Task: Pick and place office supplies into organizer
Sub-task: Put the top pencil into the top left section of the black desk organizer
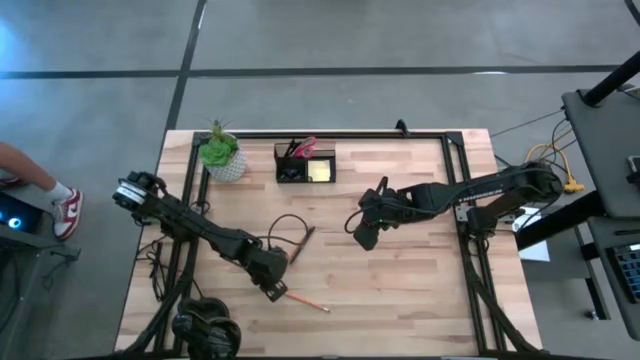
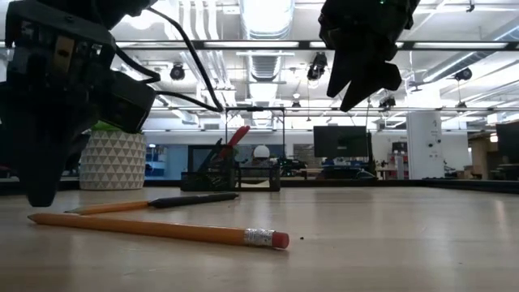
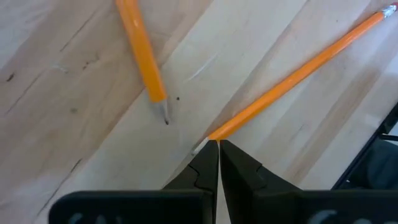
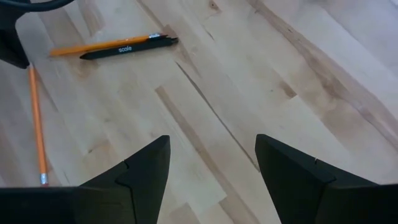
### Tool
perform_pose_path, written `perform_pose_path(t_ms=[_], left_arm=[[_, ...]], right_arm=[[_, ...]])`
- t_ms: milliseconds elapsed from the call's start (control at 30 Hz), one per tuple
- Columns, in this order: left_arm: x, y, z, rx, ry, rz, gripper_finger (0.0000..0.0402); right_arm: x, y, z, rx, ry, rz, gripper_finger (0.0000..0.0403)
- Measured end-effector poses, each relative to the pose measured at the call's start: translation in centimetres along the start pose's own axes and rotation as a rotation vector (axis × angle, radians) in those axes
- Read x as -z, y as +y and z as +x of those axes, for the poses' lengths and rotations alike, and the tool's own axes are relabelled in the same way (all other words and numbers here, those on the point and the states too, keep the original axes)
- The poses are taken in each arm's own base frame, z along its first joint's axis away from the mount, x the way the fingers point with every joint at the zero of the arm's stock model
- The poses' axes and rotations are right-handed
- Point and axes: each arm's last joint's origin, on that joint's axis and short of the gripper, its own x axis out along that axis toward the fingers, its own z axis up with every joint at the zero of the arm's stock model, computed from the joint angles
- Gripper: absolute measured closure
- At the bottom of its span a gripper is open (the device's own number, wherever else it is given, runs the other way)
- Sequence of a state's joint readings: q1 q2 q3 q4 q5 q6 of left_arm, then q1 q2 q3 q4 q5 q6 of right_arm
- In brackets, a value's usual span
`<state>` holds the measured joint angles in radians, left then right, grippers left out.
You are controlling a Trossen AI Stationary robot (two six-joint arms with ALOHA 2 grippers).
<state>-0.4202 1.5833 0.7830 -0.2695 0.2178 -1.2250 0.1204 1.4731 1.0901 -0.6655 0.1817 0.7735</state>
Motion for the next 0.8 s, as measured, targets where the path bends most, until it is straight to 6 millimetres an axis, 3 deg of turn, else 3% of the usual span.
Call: perform_pose_path(t_ms=[800], left_arm=[[0.82,-0.1,0.95,-0.034,-0.014,0.0,0.0402]], right_arm=[[0.1,-0.16,0.0,0.02,0.007,-0.021,0.0172]])
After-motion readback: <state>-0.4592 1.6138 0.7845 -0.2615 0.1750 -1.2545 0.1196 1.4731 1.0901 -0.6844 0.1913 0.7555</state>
